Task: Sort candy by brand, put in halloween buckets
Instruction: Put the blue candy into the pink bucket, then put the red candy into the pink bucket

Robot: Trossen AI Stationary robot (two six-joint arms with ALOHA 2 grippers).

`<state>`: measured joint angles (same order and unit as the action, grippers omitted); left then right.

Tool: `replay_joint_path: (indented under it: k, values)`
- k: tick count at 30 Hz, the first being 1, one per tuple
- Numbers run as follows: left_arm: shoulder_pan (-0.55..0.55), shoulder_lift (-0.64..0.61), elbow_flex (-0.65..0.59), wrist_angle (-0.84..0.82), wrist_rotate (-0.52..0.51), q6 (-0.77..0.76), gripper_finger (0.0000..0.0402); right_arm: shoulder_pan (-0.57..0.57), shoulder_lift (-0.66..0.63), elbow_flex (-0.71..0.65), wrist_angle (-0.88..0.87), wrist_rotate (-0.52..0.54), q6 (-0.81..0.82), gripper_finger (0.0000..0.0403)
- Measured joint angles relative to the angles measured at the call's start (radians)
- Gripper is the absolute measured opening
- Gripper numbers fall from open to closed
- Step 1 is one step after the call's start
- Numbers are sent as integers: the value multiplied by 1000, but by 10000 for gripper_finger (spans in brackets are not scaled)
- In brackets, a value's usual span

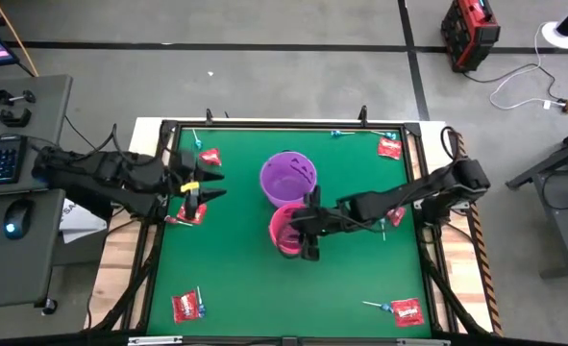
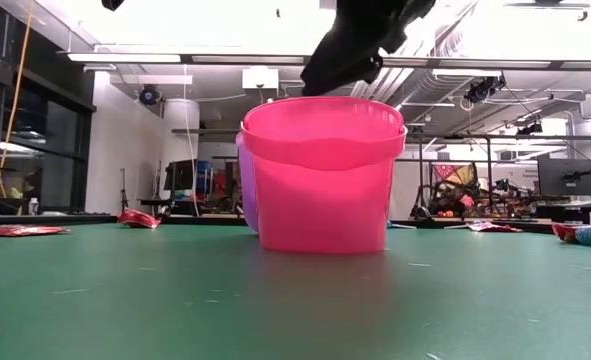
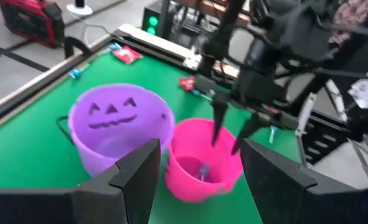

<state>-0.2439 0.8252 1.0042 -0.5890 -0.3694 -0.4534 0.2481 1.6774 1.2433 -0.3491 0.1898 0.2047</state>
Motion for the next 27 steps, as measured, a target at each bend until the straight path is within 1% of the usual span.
replay_joint_path:
  k: [4, 6, 10, 14, 16, 18, 21, 23, 24, 27]
  values:
    - [-43, 18, 0, -22, 3, -39, 213, -11, 4, 98, -118, 15, -67, 220]
    - [-68, 41, 0, -65, 36, -103, 213, -21, 3, 163, -199, 23, -94, 238]
    - [-145, 137, 0, -211, 171, -329, 213, -46, 0, 279, -419, 71, -101, 249]
    - [-267, 277, 0, -340, 319, -552, 213, -67, -9, 311, -614, 91, -118, 248]
    - [-326, 344, 0, -398, 359, -645, 213, -80, -20, 291, -673, 90, -119, 248]
    - [-379, 394, -1, -439, 364, -732, 213, -90, -47, 249, -687, 87, -109, 248]
    - [-437, 427, -1, -435, 365, -827, 213, -105, -104, 170, -676, 79, -79, 248]
    - [-469, 430, -1, -406, 384, -861, 213, -112, -154, 117, -665, 63, -35, 248]
    - [-488, 431, -1, -382, 408, -883, 213, -115, -179, 90, -658, 53, -9, 248]
    - [-532, 447, -8, -312, 532, -1001, 213, -117, -260, 3, -633, 33, 84, 248]
